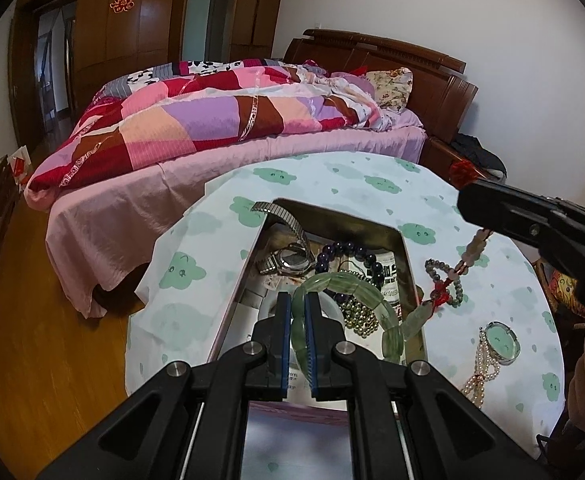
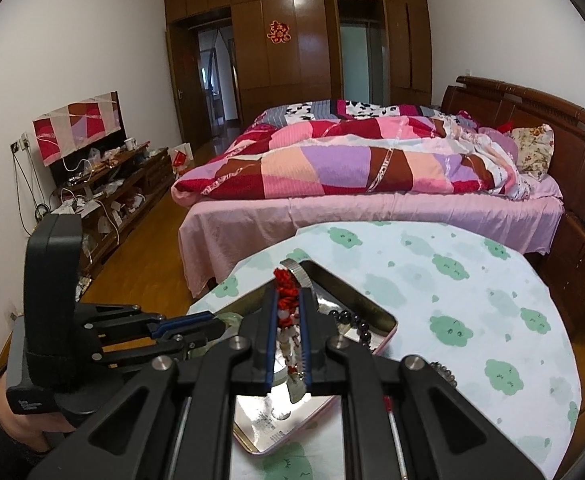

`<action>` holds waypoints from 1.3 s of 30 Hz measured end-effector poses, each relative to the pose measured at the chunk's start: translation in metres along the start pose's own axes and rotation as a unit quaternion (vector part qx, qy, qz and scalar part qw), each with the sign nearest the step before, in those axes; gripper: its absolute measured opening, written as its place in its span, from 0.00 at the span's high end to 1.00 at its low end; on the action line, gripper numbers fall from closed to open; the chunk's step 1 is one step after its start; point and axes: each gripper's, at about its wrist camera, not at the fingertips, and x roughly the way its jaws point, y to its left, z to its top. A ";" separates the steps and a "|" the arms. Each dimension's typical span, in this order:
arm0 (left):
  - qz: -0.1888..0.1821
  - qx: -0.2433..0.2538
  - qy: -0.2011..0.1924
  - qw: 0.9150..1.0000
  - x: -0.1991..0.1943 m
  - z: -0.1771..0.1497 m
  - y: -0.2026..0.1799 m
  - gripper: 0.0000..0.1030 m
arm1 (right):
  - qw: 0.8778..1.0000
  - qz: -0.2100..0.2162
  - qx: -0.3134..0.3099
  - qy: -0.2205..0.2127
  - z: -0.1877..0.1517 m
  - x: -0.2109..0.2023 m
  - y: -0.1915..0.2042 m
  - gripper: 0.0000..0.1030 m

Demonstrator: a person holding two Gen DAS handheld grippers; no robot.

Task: Organize jewelry
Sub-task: 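Carry the green bangle into the tin with the left gripper while the right lowers the pendant there, then open both grippers to release the bangle and pendant in the tin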

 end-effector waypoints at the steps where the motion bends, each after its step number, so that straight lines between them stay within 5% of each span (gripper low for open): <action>1: 0.000 0.000 0.001 1.000 0.001 0.000 0.000 0.95 | 1.000 0.000 0.000 0.001 -0.001 0.000 0.001 0.88; 39: 0.009 0.007 0.039 0.999 0.036 -0.018 0.005 0.94 | 0.996 -0.002 0.033 0.079 -0.048 0.051 -0.013 0.88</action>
